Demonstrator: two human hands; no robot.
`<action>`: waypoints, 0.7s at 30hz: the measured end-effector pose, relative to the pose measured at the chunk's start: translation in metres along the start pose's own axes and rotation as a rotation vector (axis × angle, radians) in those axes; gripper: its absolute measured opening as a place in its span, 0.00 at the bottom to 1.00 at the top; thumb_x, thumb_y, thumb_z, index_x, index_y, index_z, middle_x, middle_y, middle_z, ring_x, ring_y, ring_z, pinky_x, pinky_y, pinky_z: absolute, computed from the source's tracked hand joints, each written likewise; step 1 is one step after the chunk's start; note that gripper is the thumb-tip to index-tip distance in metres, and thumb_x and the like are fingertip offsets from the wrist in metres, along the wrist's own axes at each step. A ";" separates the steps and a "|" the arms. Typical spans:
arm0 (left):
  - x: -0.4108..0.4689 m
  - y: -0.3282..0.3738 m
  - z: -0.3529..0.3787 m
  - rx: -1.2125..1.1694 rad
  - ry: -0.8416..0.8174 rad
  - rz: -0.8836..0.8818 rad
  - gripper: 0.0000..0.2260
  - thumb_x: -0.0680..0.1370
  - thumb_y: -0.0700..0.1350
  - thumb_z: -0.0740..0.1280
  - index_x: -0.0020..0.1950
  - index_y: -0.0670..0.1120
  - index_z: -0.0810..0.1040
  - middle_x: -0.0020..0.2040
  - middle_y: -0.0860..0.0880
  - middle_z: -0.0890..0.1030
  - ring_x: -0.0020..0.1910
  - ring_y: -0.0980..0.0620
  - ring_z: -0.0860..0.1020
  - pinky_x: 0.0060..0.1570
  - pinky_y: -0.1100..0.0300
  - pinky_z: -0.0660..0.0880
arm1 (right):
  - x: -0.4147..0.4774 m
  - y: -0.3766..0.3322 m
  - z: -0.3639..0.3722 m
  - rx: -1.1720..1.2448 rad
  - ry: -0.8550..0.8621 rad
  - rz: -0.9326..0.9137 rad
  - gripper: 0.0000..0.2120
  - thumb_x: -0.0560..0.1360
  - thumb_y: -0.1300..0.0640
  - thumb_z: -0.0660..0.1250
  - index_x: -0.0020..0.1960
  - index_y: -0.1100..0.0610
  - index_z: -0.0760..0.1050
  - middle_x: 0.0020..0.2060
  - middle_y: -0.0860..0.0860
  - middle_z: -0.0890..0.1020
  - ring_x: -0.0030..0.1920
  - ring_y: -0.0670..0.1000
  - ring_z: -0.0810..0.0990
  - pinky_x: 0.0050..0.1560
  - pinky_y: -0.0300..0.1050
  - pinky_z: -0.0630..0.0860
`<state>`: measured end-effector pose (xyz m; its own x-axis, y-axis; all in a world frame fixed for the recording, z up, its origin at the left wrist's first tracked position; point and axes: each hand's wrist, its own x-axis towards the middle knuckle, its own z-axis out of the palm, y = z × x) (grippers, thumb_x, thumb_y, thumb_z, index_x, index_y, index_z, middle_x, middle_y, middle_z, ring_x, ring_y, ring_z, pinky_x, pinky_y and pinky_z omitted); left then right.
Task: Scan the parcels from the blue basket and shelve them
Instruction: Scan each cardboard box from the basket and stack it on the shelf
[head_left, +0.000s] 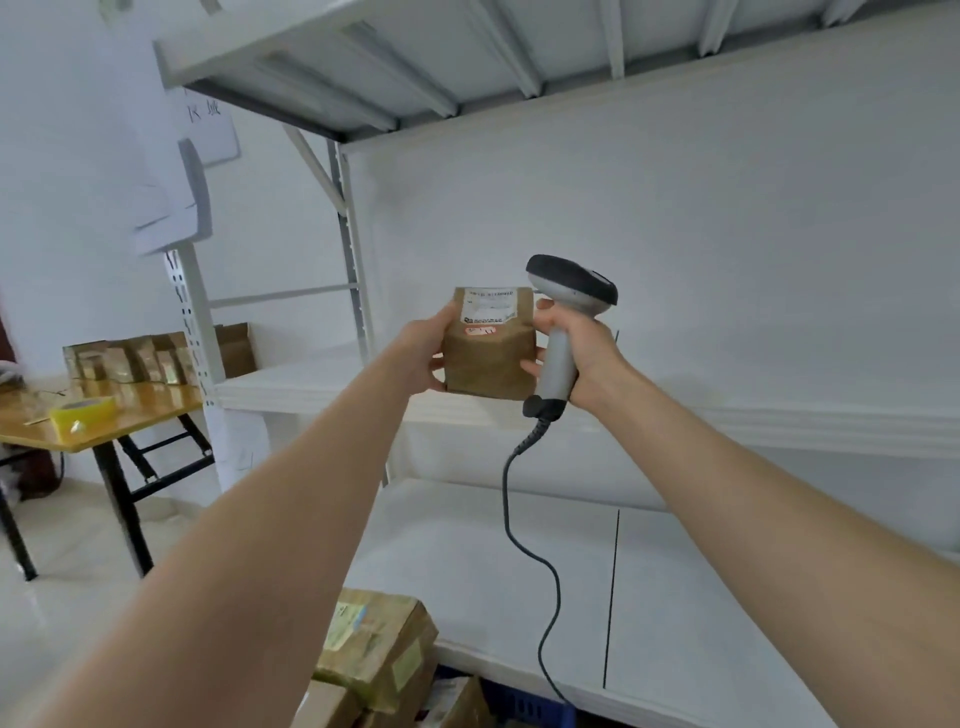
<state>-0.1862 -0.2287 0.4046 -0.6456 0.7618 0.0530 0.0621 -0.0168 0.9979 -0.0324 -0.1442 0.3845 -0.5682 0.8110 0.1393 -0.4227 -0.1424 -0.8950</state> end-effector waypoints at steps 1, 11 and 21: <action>0.006 0.000 0.004 0.004 -0.001 0.013 0.13 0.78 0.56 0.64 0.50 0.47 0.77 0.52 0.46 0.77 0.51 0.46 0.75 0.53 0.42 0.75 | 0.006 -0.001 0.000 0.009 0.009 0.005 0.12 0.71 0.59 0.71 0.55 0.55 0.78 0.55 0.53 0.82 0.56 0.57 0.81 0.48 0.50 0.81; 0.043 -0.035 0.020 0.787 0.234 0.528 0.26 0.80 0.43 0.59 0.77 0.50 0.58 0.77 0.46 0.58 0.73 0.46 0.62 0.70 0.53 0.62 | 0.049 0.016 0.008 -0.064 0.040 0.049 0.16 0.69 0.58 0.71 0.56 0.57 0.77 0.46 0.56 0.82 0.44 0.56 0.81 0.52 0.52 0.80; 0.049 -0.061 0.038 1.484 0.096 0.597 0.40 0.74 0.53 0.64 0.77 0.60 0.40 0.79 0.49 0.43 0.77 0.45 0.41 0.75 0.43 0.45 | 0.047 0.032 -0.025 -0.238 0.226 0.052 0.20 0.68 0.55 0.72 0.59 0.56 0.76 0.43 0.51 0.77 0.46 0.53 0.77 0.59 0.57 0.76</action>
<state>-0.1929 -0.1656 0.3447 -0.2986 0.8344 0.4633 0.9238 0.3745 -0.0791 -0.0555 -0.0962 0.3517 -0.4027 0.9152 0.0175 -0.2049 -0.0715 -0.9762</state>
